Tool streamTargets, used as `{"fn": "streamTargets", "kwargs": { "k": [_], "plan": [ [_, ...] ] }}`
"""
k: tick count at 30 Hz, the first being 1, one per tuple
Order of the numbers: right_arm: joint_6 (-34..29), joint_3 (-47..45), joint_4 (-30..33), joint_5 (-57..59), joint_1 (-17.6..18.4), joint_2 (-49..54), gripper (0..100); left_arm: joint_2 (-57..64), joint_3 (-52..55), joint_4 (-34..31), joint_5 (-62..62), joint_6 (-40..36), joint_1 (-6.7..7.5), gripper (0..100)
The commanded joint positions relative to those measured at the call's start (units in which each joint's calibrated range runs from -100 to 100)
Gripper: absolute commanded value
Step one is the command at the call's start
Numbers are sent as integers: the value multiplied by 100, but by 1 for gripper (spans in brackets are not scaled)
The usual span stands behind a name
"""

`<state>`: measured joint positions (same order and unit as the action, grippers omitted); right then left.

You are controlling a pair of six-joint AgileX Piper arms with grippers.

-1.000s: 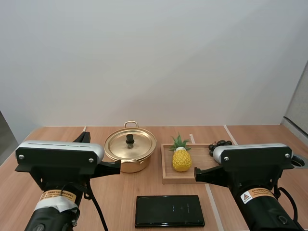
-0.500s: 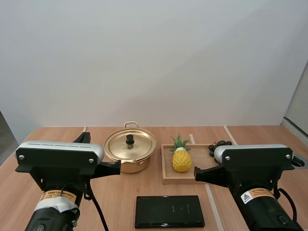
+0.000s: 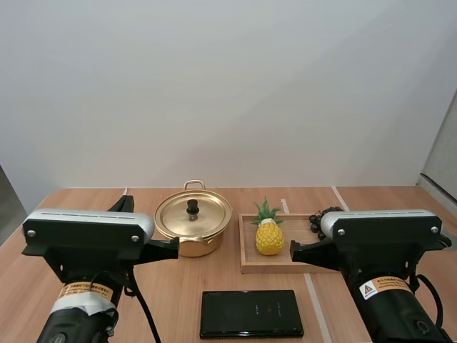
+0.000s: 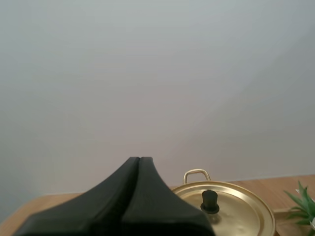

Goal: Open the pot, put the grape inside, and close it

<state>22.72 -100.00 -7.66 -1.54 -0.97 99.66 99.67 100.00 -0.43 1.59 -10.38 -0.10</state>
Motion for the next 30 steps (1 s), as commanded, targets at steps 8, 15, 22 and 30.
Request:
{"fn": "streamTargets", "kwargs": {
  "k": [8, 15, 22, 30],
  "plan": [
    [761, 0, 397, -6644, 9, 34, 0, 33, 0, -444, 4289, 378, 19, 0],
    [1169, 1095, -665, -4103, 9, 34, 0, -137, -1380, 155, 2809, 404, 139, 0],
    [1570, 3096, -964, -2273, 9, -384, 0, -868, -3512, 362, 1271, 413, 139, 0],
    [1526, 5784, -964, 1395, 9, -1960, 0, -2267, -5956, 362, -399, 413, 139, 0]
  ]
}}
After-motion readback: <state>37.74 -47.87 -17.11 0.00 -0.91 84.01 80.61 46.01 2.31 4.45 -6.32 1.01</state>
